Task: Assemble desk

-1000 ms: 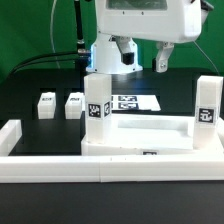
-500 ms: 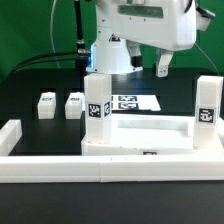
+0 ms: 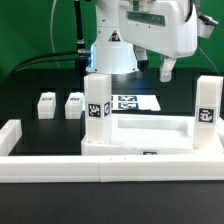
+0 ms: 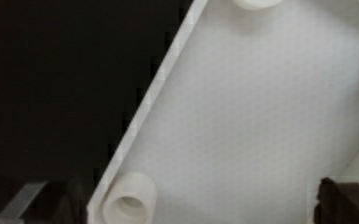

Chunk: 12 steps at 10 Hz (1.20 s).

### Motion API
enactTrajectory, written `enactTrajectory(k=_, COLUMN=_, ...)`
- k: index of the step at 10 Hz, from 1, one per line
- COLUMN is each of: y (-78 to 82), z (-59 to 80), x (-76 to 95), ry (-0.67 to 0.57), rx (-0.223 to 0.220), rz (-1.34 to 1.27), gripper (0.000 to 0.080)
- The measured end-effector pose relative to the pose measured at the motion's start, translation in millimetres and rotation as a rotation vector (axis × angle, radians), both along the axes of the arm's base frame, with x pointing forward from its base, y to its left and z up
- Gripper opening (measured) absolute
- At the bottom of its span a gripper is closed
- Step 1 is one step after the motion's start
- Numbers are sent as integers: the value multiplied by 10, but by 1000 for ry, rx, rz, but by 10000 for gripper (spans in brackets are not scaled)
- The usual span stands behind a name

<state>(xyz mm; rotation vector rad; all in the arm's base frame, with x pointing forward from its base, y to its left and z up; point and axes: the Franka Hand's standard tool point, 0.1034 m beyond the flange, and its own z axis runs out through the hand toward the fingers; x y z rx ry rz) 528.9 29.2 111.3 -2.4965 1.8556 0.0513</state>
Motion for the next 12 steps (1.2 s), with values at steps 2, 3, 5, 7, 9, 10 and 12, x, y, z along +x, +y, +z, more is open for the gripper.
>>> enactTrajectory(k=2, y=-109, z=-120, x=-105, ry=-14, rx=9, rz=-196, gripper=648)
enactTrajectory(k=3, y=-119, z=-139, x=-94, ry=-3, rx=12, rz=-202, gripper=648)
enactTrajectory(k=5, y=-94, z=-137, x=-83, ry=-6, rx=14, rz=-189, gripper=648)
enactTrajectory(k=7, y=-83, z=-141, x=-85, ry=-5, rx=16, rz=-195, gripper=648)
enactTrajectory(k=9, y=-53, z=-149, x=-88, ry=-1, rx=29, rz=-268, gripper=648)
enactTrajectory(k=10, y=-51, z=-151, x=-89, ry=0, rx=33, rz=-277, gripper=648)
enactTrajectory(k=12, y=-72, z=-184, x=-105, ry=15, rx=39, rz=-388, gripper=648)
